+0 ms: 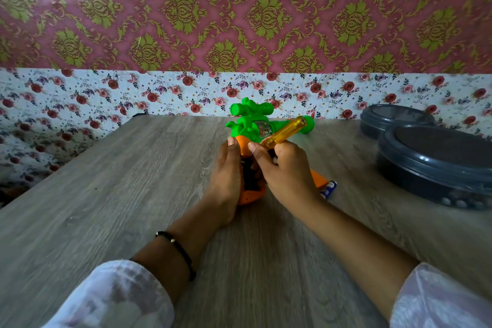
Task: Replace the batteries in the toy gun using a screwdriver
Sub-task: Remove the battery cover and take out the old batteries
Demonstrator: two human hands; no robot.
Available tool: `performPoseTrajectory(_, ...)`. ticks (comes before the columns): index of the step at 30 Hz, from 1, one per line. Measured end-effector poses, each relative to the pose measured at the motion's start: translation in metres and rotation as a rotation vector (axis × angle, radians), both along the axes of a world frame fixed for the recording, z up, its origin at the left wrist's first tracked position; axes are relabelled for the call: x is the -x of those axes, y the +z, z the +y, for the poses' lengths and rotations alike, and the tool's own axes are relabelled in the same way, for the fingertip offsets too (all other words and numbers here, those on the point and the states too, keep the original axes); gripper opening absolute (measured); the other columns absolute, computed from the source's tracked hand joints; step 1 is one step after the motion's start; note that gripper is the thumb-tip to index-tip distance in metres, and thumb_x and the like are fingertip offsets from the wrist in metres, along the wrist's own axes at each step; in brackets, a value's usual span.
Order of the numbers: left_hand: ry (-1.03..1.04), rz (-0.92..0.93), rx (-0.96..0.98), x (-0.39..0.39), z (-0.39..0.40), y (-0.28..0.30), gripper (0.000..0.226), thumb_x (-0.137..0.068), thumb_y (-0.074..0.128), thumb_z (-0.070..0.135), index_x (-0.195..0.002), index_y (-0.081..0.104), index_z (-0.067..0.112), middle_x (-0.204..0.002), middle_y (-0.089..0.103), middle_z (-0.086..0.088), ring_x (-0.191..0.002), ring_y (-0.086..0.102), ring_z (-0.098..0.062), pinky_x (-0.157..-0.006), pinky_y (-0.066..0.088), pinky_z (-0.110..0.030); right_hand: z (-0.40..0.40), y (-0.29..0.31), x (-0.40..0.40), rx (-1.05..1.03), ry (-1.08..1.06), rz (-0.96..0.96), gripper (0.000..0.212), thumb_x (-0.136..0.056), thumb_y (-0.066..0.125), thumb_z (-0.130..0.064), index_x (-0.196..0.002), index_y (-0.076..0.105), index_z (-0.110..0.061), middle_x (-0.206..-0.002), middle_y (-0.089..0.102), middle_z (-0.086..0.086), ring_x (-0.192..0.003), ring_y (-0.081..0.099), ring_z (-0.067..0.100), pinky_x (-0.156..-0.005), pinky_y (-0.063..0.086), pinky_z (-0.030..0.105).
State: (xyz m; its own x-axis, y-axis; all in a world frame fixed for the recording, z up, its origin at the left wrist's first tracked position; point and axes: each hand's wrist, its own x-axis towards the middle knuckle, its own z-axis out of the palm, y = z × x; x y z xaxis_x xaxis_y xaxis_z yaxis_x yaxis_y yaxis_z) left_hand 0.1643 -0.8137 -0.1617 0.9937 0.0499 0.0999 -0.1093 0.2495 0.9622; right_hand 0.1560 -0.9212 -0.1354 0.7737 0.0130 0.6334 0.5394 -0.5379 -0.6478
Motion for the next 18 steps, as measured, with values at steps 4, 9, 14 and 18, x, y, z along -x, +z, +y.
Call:
performPoseTrajectory(4,0.019,-0.041,0.006,0.002,-0.002,0.002,0.040,-0.101,0.030,0.043,-0.113,0.057,0.016,-0.091,0.069,-0.008,-0.076,0.067,-0.020,-0.062,0.055,-0.033,0.001,0.010,-0.002,0.025,-0.030,0.047,0.049,-0.089,0.059,-0.033,-0.050,0.035,-0.017,-0.046,0.038,-0.003,-0.040,0.038,0.008,-0.041,0.029,0.018)
performPoseTrajectory(9,0.065,-0.121,-0.065,0.003,-0.005,0.003,0.027,-0.102,0.033,0.035,-0.106,0.058,0.027,-0.085,0.068,-0.006,-0.073,0.066,-0.019,-0.063,0.054,-0.033,-0.002,0.022,-0.008,-0.032,0.068,0.217,0.040,-0.092,0.053,-0.032,-0.067,0.056,0.000,-0.056,0.060,0.009,-0.045,0.056,0.016,-0.044,0.046,0.030)
performPoseTrajectory(14,0.074,-0.078,-0.052,0.003,-0.001,0.005,0.029,-0.102,0.031,0.038,-0.119,0.052,0.026,-0.095,0.061,-0.015,-0.070,0.060,-0.020,-0.058,0.051,-0.028,-0.007,0.030,-0.004,-0.068,0.132,0.254,0.034,-0.094,0.050,-0.028,-0.067,0.051,-0.008,-0.051,0.056,0.003,-0.034,0.050,0.007,-0.035,0.039,0.021)
performPoseTrajectory(18,0.064,-0.088,-0.067,0.004,-0.001,0.006,0.021,-0.102,0.033,0.034,-0.107,0.053,0.030,-0.090,0.061,-0.010,-0.073,0.059,-0.019,-0.057,0.049,-0.027,-0.011,0.033,0.001,-0.074,0.145,0.248,0.033,-0.094,0.051,-0.028,-0.068,0.051,-0.008,-0.052,0.056,0.004,-0.034,0.050,0.008,-0.035,0.039,0.021)
